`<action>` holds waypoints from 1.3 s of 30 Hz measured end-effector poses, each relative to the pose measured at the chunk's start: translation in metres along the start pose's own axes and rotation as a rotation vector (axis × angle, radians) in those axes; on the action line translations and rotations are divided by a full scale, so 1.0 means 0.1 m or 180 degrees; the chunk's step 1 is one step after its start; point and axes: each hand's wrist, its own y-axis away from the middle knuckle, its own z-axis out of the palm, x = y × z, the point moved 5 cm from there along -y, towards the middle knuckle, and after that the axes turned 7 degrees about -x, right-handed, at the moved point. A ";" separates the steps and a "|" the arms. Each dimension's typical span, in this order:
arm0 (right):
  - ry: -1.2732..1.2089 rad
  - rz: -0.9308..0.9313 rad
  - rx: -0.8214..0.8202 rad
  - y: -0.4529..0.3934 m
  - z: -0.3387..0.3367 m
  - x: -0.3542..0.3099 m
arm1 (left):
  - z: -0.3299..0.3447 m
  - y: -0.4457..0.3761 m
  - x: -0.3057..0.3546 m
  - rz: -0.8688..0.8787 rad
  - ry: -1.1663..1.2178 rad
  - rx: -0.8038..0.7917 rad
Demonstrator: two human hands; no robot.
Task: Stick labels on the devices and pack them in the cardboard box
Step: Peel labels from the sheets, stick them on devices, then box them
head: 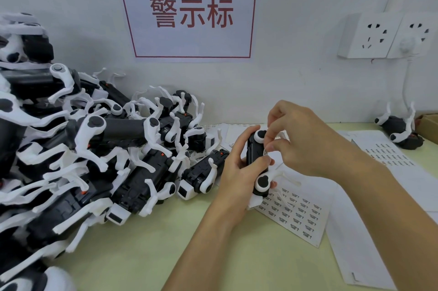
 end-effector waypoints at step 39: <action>-0.0083 -0.0216 0.0262 0.00 0.02 0.00 | -0.04 -0.01 0.03 0.0148 -0.0297 0.0040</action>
